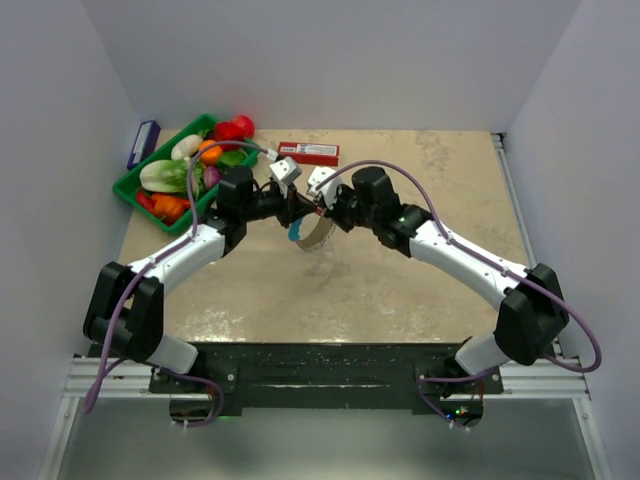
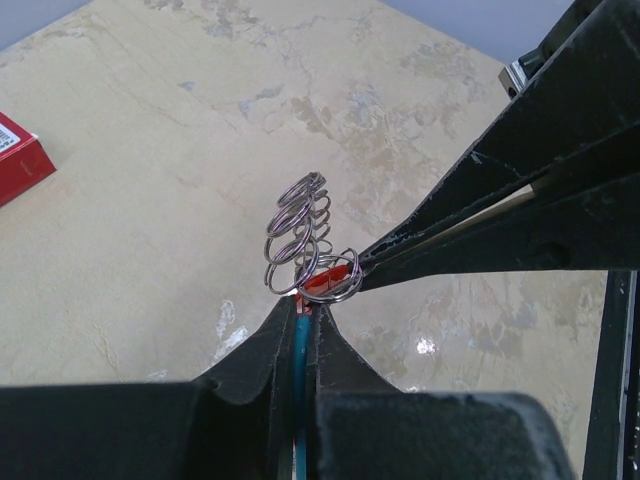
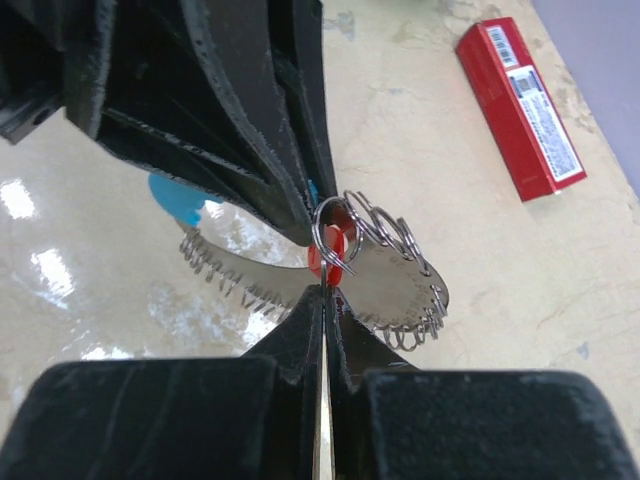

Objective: Remove the keys from the keyring

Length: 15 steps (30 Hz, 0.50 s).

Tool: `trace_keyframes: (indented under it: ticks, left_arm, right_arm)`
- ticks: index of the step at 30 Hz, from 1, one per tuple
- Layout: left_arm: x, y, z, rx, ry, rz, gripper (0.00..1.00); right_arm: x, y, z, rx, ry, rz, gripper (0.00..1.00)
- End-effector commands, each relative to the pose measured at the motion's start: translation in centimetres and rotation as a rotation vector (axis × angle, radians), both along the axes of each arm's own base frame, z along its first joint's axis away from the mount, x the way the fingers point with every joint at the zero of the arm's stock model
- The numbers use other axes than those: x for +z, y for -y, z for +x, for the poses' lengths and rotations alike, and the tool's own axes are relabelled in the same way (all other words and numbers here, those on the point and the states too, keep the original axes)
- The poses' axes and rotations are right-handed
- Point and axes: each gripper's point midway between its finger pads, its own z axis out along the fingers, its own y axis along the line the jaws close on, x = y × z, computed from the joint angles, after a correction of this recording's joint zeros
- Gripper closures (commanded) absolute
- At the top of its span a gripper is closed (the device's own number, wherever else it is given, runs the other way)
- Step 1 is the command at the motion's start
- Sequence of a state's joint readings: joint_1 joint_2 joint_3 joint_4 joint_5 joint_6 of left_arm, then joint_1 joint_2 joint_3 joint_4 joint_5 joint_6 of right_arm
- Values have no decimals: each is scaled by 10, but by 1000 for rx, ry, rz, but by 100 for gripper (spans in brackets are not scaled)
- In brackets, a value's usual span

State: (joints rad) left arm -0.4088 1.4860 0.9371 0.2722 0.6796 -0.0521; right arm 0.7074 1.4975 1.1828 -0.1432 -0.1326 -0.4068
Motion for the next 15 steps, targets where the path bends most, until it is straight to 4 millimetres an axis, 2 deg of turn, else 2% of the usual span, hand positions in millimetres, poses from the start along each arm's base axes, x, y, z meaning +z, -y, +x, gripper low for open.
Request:
trace_keyframes:
  ticks: [1, 2, 3, 5, 7, 8, 9, 15]
  left_arm:
    - [37, 8, -2, -55, 124, -36, 100]
    - [38, 8, -2, -58, 125, -37, 100]
    - [36, 8, -3, -59, 120, -36, 100]
    - [36, 8, -3, -62, 120, -36, 100]
    - [35, 8, -3, -64, 120, -35, 100]
    - [35, 9, -3, -65, 119, -36, 100]
    - [36, 9, -3, -67, 120, -37, 100]
    - [37, 9, -5, -76, 120, -40, 100]
  right_arm:
    - [42, -7, -6, 97, 36, 47, 100]
    - [51, -8, -4, 107, 45, 50, 100]
    - [47, -9, -11, 146, 17, 32, 100]
    - [56, -12, -10, 183, 8, 28, 100]
    - [52, -12, -20, 244, -60, 10, 100]
    - [58, -15, -16, 261, -69, 17, 100]
    - [51, -13, -19, 267, -113, 0, 100]
    - [43, -16, -13, 271, -180, -9, 100]
